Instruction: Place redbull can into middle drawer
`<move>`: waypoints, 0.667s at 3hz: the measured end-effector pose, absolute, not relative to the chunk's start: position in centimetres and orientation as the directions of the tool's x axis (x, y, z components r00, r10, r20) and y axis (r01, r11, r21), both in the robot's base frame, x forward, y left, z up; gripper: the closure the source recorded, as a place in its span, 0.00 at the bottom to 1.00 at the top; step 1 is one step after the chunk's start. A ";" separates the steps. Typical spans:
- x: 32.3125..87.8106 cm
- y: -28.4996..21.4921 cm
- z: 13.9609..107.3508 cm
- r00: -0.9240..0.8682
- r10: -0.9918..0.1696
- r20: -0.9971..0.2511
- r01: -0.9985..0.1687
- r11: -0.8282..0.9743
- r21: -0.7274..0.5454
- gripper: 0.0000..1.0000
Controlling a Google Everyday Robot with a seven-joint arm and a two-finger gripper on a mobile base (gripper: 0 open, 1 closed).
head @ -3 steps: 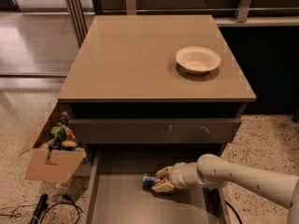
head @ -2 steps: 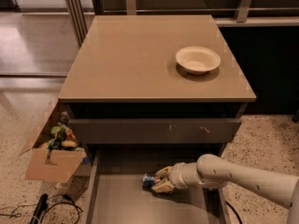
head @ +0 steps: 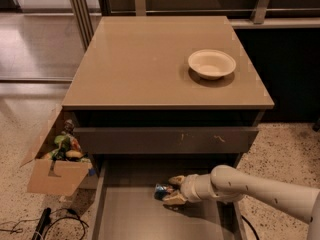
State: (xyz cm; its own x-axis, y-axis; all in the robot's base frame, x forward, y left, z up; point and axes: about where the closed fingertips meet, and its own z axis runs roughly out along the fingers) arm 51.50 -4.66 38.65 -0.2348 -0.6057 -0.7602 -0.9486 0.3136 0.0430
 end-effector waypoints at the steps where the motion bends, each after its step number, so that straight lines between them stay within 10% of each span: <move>1: 51.5 -4.7 38.6 -0.235 -0.606 -0.760 -0.949 0.314 0.043 0.00; 2: 51.5 -4.7 38.6 -0.235 -0.606 -0.760 -0.949 0.314 0.043 0.00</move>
Offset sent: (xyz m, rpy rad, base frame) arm 0.0000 0.0000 0.0000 0.0000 0.0000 0.0000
